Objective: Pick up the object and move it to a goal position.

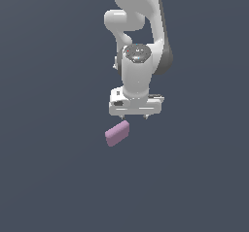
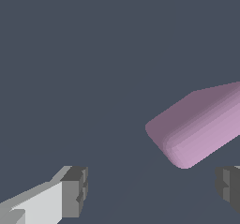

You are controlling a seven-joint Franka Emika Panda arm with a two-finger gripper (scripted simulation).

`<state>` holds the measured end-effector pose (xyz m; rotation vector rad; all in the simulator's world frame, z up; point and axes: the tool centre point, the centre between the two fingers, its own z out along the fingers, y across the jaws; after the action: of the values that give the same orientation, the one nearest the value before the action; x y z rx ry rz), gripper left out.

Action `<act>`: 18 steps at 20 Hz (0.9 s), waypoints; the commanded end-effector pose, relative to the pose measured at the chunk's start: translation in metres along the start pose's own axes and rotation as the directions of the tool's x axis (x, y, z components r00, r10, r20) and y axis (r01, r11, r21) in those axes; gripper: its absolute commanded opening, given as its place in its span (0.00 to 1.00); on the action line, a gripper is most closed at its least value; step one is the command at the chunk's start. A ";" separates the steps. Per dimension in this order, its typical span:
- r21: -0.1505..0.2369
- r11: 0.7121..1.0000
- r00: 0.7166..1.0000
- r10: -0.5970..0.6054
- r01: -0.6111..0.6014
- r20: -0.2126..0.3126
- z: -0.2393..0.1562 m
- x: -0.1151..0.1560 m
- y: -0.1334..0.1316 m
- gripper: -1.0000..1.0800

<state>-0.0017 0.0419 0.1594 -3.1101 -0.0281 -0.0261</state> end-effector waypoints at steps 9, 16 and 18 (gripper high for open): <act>-0.003 0.998 0.998 -0.068 0.068 -0.014 -0.012 0.005 -0.015 0.96; -0.003 0.998 0.997 -0.070 0.070 -0.015 -0.013 0.005 -0.016 0.96; -0.003 0.998 0.998 -0.056 0.056 -0.014 -0.012 0.005 -0.014 0.96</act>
<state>0.0028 0.0570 0.1728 -3.1105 -0.1285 -0.0512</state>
